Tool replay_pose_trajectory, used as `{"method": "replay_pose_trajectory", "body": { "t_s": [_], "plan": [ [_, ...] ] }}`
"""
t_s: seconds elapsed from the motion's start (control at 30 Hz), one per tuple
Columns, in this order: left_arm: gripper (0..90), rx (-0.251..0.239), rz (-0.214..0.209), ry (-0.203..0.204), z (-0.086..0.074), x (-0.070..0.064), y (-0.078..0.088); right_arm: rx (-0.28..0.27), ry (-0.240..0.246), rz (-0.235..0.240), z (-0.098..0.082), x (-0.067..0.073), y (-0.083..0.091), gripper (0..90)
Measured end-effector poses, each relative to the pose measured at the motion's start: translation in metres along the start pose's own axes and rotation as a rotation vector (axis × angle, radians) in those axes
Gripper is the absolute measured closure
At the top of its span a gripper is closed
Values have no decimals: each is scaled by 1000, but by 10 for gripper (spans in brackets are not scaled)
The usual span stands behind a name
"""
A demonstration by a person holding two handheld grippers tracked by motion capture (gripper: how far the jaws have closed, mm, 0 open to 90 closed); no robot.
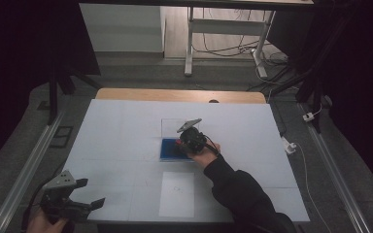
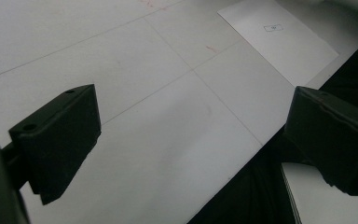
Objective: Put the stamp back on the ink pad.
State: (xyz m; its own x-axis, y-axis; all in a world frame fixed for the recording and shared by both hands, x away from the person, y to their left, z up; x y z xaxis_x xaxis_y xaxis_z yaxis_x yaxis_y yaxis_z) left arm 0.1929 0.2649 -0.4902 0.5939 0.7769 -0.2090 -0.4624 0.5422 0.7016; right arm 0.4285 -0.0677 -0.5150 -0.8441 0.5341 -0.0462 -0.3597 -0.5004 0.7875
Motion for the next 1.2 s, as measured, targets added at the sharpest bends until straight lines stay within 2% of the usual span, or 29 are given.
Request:
{"method": "replay_pose_trajectory", "body": {
  "t_s": [0.23,0.57,0.77,0.97,1.2],
  "plan": [
    [39,0,0,1,0,0,0,0,8,-9,-1,1,-1,760],
    [39,-2,-1,1,0,0,0,-32,1,-11,1,4,4,642],
    [39,-3,-4,1,0,0,0,-49,-18,-13,1,6,11,541],
    [39,-6,-5,1,0,1,1,-75,-42,23,2,10,27,368],
    [39,-4,-4,-1,0,0,0,-106,-42,34,0,15,41,270]
  ]
}}
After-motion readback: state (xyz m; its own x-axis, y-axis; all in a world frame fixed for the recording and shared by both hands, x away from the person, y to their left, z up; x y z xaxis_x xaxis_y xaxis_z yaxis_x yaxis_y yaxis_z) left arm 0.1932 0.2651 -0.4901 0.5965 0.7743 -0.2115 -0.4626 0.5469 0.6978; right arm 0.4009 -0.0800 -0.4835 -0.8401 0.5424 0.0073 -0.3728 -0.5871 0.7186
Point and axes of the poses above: each handheld gripper's, and its own axes: y roughly backward along the jaws, z roughly out of its top, x roughly to its left, the point moved 2 cm from there along -y, roughly forward along the jaws, and after that the axes turned 2 degrees about x, right-handed, at the moved point
